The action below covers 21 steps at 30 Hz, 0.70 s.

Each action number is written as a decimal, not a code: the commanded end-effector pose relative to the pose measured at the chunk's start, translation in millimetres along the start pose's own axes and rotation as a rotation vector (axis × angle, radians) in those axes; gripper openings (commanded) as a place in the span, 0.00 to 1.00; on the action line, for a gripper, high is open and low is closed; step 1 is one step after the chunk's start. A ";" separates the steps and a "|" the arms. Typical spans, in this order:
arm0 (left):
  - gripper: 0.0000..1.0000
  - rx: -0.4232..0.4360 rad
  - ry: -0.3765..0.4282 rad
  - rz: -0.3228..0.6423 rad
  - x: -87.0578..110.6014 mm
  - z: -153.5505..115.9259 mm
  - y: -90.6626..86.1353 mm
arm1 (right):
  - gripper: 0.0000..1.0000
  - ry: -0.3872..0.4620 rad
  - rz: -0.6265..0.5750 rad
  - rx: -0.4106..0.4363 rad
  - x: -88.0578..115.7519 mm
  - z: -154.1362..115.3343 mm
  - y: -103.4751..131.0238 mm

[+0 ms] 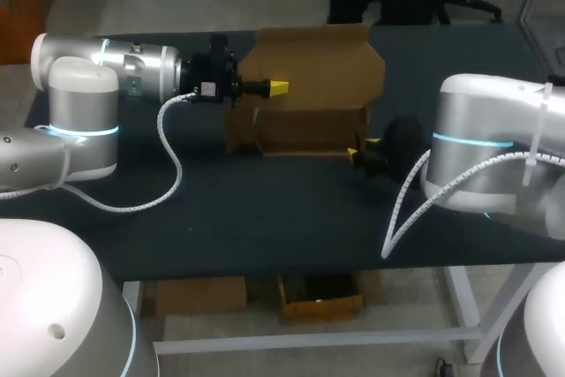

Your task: Assemble the packaging by folding the flat box into shape, placing the metal phone stand inside, and closing the box properly

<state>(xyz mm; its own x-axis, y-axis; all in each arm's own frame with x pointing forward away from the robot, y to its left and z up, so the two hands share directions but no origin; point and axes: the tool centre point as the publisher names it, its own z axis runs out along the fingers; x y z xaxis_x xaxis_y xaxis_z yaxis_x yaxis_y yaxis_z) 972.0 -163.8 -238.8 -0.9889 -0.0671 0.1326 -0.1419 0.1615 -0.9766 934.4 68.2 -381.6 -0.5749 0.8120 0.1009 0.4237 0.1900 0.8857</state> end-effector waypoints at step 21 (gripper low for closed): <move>0.00 0.000 0.000 0.001 -1.5 0.3 4.9 | 0.50 0.001 0.005 -0.027 4.8 -27.2 -23.1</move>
<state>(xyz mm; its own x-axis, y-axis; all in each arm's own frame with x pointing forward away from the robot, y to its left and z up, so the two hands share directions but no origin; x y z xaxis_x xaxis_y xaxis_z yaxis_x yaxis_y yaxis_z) 972.0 -163.8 -238.8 -0.9889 -0.0671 0.1326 -0.1419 0.1615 -0.9766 912.7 61.1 -389.5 -0.5705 0.8148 0.1032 0.4223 0.1833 0.8877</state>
